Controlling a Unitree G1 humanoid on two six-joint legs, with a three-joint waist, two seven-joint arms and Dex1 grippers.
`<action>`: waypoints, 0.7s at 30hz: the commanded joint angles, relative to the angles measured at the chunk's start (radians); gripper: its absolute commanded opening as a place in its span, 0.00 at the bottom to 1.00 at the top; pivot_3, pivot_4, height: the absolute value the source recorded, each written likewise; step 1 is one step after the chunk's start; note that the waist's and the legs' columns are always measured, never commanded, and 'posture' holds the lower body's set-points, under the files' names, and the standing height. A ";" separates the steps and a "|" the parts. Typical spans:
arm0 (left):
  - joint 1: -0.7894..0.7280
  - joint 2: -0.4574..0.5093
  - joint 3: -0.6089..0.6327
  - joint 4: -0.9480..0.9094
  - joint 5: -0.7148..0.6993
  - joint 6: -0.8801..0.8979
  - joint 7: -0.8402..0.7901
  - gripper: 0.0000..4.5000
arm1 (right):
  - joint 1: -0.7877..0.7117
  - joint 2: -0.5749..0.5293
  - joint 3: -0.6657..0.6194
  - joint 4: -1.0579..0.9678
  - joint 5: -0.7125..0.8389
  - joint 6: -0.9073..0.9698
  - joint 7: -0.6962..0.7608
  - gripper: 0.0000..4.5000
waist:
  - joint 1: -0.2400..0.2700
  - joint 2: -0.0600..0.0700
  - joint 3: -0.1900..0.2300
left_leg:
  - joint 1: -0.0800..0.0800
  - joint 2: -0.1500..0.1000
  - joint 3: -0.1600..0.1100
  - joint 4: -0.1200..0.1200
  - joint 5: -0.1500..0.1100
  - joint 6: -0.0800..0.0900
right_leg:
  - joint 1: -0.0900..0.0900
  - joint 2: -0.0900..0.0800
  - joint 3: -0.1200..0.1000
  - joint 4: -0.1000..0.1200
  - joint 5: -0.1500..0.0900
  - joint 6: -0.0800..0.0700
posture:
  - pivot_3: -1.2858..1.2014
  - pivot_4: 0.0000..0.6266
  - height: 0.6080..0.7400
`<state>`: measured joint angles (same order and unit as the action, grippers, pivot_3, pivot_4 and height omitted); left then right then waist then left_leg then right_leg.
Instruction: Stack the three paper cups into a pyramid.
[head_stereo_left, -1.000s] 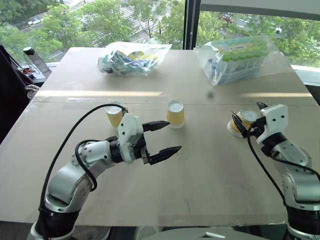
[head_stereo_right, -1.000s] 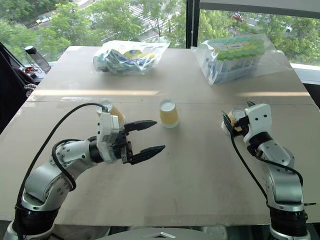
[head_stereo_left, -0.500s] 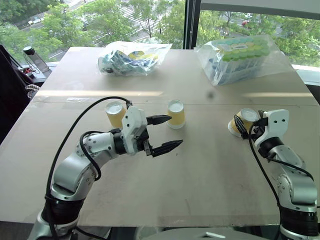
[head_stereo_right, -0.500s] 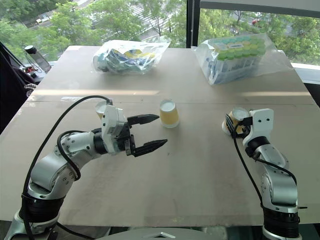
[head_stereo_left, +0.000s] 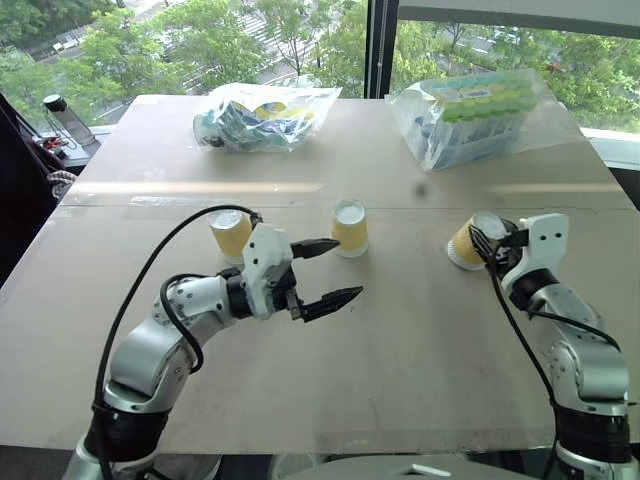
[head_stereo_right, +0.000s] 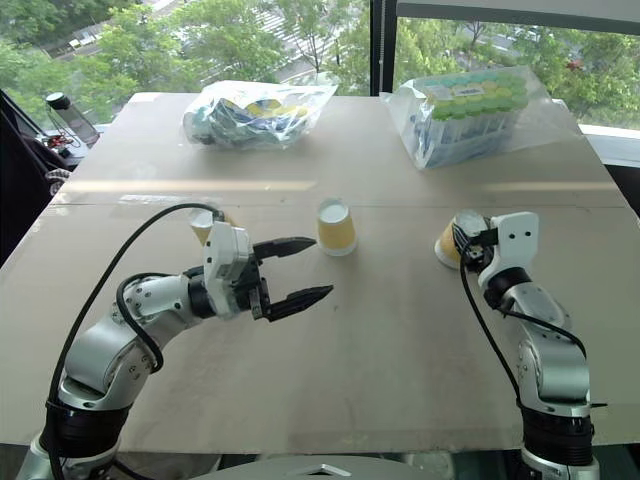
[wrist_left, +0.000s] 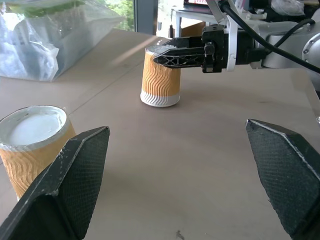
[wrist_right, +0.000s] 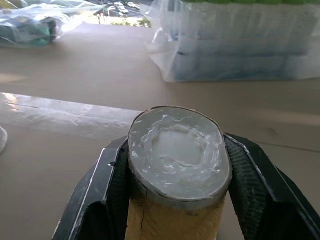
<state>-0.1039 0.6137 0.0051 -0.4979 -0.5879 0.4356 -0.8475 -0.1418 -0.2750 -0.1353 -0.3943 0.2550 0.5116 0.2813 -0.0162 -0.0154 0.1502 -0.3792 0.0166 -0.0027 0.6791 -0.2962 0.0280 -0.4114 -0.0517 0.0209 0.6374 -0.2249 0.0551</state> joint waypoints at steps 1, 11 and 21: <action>0.039 -0.036 0.069 -0.019 0.019 -0.044 0.076 1.00 | -0.086 0.001 0.082 -0.016 0.016 0.019 0.042 0.43 | 0.000 0.000 0.000 | 0.000 0.000 0.000 0.000 0.000 0.000 | 0.000 0.000 0.000 0.000 0.000 0.000 | 0.52 0.24 1.00; 0.205 -0.100 0.132 -0.093 0.067 -0.078 0.217 1.00 | -0.245 0.013 0.270 0.143 -0.040 0.018 0.113 0.43 | 0.009 0.000 0.000 | -0.002 -0.001 -0.002 0.000 0.000 0.000 | 0.000 -0.002 -0.003 -0.002 0.000 0.000 | 0.52 0.24 1.00; 0.234 -0.102 0.123 -0.114 0.081 -0.098 0.230 1.00 | -0.244 0.034 0.297 0.168 -0.061 -0.003 0.122 0.43 | 0.003 0.000 0.000 | -0.001 -0.001 -0.002 0.000 0.000 0.000 | 0.000 -0.002 -0.003 0.000 0.000 0.000 | 0.52 0.24 1.00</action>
<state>0.1304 0.5105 0.1182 -0.5694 -0.5120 0.3625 -0.6156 -0.3793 -0.2460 0.1570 -0.2166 0.1977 0.5322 0.3941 -0.0133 -0.0154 0.1505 -0.3802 0.0152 -0.0050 0.6790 -0.2962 0.0279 -0.4115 -0.0540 0.0181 0.6371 -0.2248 0.0548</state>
